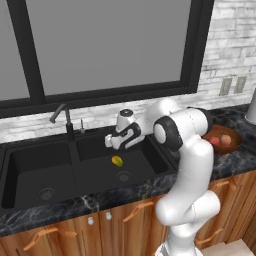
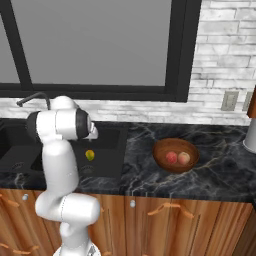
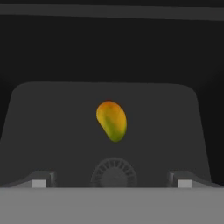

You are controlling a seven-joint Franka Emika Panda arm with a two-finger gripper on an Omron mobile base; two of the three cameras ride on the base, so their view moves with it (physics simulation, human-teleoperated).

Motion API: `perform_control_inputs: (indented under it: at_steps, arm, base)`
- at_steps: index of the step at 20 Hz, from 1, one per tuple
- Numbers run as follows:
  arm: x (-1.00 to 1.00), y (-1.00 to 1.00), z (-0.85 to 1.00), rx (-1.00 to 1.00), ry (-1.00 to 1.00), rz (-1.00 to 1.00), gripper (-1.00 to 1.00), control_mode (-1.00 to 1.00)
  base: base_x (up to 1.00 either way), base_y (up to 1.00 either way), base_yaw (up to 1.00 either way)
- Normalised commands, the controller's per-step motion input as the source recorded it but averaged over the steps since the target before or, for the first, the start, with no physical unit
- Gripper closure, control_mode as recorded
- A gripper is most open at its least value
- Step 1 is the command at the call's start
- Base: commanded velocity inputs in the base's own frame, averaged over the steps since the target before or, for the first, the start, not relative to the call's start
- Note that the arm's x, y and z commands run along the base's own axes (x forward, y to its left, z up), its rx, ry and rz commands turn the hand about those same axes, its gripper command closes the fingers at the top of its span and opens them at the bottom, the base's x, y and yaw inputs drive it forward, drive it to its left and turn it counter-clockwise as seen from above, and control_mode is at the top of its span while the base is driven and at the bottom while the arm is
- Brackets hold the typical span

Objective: Pick the peachs from the cabinet and place them in one bowl. Pick the mango from the sink and place it in the other bowl.

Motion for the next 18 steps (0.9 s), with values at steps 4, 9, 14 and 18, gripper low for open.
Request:
perform_control_inputs:
  at_steps: [4,9,14,18]
  arm:
    - [0.18,0.01,-0.27,0.00,0.00,0.00,-1.00,-1.00]
    - [0.16,0.03,-0.28,-0.01,0.00,0.00,-1.00,-1.00]
    - [0.15,0.04,-0.30,-0.02,0.01,-0.01,-1.00,-1.00]
    - [0.13,0.05,-0.32,-0.03,0.03,-0.01,-1.00,-1.00]
  base:
    - [0.00,0.00,0.00]
    - [0.00,0.00,0.00]
    - [0.00,0.00,0.00]
    - [0.00,0.00,0.00]
